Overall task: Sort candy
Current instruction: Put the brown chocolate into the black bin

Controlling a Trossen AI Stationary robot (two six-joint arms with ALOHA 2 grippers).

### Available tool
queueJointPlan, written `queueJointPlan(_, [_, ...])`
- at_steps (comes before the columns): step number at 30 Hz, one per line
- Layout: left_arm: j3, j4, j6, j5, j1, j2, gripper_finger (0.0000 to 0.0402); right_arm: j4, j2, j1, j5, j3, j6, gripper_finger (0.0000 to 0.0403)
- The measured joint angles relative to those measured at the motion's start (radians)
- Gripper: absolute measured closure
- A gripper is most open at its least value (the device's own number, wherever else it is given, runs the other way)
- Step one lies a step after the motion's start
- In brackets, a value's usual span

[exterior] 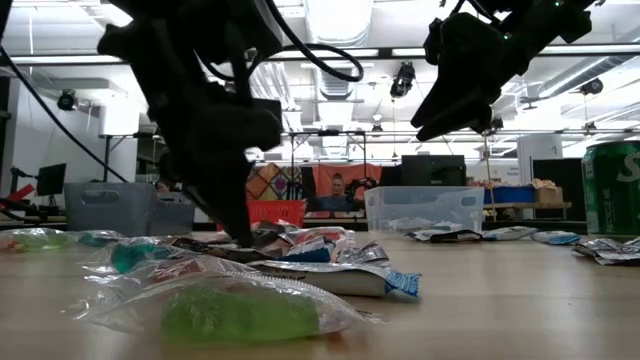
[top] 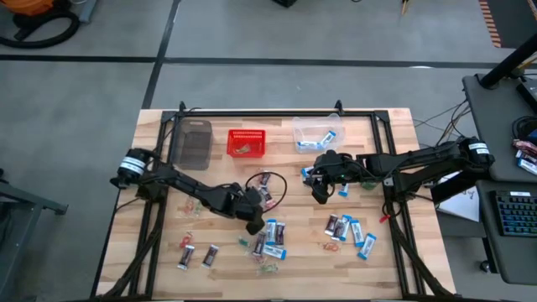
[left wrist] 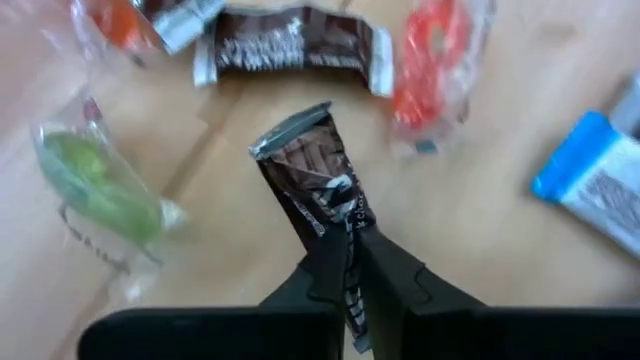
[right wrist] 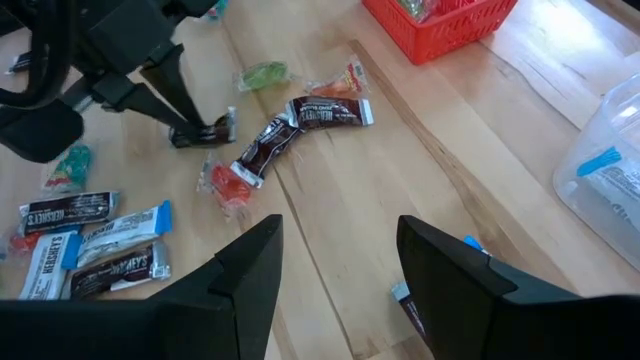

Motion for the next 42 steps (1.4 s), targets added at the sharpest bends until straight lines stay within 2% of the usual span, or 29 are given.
queueJointPlan(7, [-0.001,-0.101,0.023,-0.005,-0.002,-0.125,0.0400,0.000,0.000,0.000,0.000,-0.001,0.000,0.0213])
queueJointPlan(12, [0.001,-0.197,0.069,-0.020,0.007,-0.276,0.0400,0.000,0.000,0.000,0.000,-0.001,0.000,0.0213])
queueJointPlan(18, [0.003,-0.478,0.054,-0.182,0.063,-0.470,0.0401,0.007,0.000,0.000,0.000,-0.002,0.000,0.0213])
queueJointPlan(23, [0.002,-0.706,0.023,-0.262,0.181,-0.585,0.0401,0.011,0.000,0.000,0.001,-0.002,0.000,0.0213])
queueJointPlan(27, [-0.023,-0.785,0.053,-0.266,0.312,-0.642,0.0401,0.011,0.000,0.000,0.001,-0.002,0.000,0.0213])
queueJointPlan(36, [-0.112,-0.789,0.217,-0.251,0.609,-0.671,0.0401,0.011,0.000,0.000,0.001,-0.002,0.000,0.0213])
queueJointPlan(42, [-0.156,-0.721,0.295,-0.249,0.692,-0.639,0.0400,0.011,0.000,0.000,0.001,-0.003,0.000,0.0213])
